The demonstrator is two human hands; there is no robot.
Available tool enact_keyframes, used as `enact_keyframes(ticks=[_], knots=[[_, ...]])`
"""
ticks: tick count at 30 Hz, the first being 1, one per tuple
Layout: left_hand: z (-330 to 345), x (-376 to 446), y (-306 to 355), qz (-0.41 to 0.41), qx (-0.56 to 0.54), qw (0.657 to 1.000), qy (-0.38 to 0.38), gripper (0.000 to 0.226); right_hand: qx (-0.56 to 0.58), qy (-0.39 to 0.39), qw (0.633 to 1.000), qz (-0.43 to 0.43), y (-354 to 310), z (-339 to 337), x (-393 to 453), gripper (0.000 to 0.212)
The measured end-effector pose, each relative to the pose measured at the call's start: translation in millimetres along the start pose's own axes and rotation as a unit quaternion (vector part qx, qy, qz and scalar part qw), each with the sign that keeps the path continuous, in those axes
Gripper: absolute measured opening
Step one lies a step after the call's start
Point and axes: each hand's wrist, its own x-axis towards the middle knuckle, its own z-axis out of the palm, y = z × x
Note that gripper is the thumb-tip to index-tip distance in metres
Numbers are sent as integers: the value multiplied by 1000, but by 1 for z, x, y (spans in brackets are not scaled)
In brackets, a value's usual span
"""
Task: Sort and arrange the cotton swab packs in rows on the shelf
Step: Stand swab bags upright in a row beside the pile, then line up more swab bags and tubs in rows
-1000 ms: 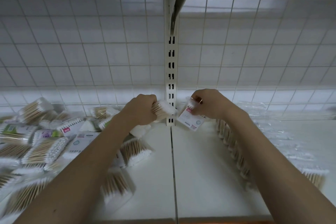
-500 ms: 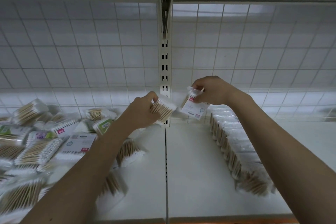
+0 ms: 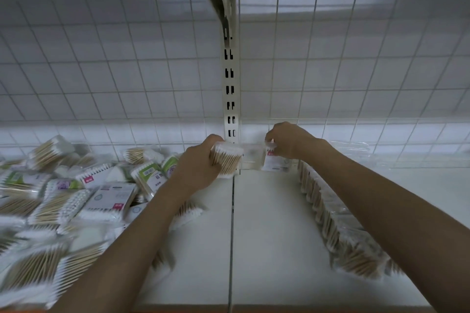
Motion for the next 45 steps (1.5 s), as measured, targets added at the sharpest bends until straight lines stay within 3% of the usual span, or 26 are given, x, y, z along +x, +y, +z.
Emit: enact_keyframes(ticks=[8, 21, 33, 45], knots=[[16, -4, -5, -5, -12, 1000, 3, 46, -32, -25, 999, 21, 7, 17, 5, 29], [34, -4, 5, -22, -44, 998, -38, 41, -98, 36, 995, 0, 12, 24, -2, 36], [77, 27, 45, 28, -66, 995, -73, 38, -96, 117, 988, 12, 54, 0, -40, 31], [102, 53, 53, -16, -60, 995, -73, 39, -56, 135, 989, 36, 71, -1, -76, 31]])
